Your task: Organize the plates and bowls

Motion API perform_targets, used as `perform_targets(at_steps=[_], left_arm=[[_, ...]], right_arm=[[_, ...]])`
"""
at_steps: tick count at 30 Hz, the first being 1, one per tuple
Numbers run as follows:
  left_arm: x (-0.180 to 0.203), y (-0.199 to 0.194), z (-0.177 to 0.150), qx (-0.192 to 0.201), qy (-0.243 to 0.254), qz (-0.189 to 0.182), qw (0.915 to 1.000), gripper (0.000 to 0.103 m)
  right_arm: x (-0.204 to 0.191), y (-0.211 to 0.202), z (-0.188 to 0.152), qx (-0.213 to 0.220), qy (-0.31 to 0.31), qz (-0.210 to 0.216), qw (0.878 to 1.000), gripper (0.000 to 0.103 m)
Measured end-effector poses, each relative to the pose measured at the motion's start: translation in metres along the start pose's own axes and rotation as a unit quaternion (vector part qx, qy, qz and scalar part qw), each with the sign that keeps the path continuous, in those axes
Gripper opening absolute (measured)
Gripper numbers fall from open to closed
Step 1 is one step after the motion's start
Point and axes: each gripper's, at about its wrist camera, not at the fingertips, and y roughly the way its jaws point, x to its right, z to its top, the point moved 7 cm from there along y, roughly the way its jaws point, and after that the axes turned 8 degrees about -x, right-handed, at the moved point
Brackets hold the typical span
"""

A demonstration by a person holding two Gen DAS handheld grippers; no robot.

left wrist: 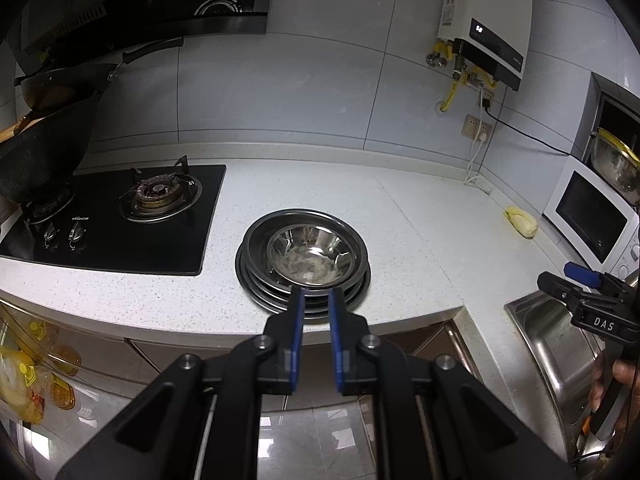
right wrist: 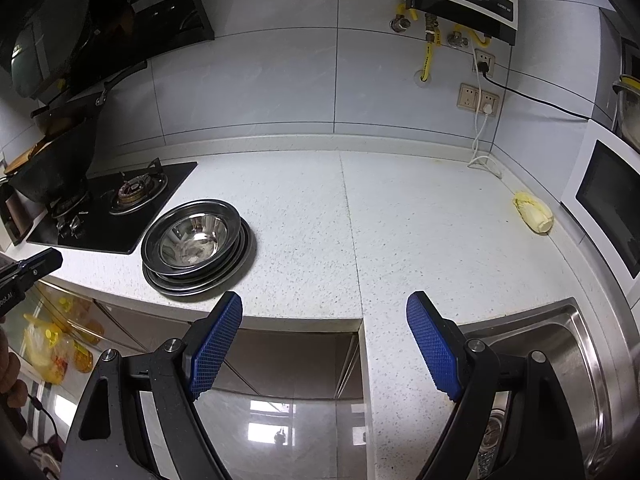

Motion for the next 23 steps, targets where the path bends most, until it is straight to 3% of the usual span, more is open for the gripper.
perform_targets(at_steps=[23], left_arm=[[0.0012,-0.0034,-0.0055,0.003,0.011,0.014,0.9998,0.012]], right_arm=[[0.0005,0.0032,-0.0022,-0.006,-0.012,0.001,1.0,0.08]])
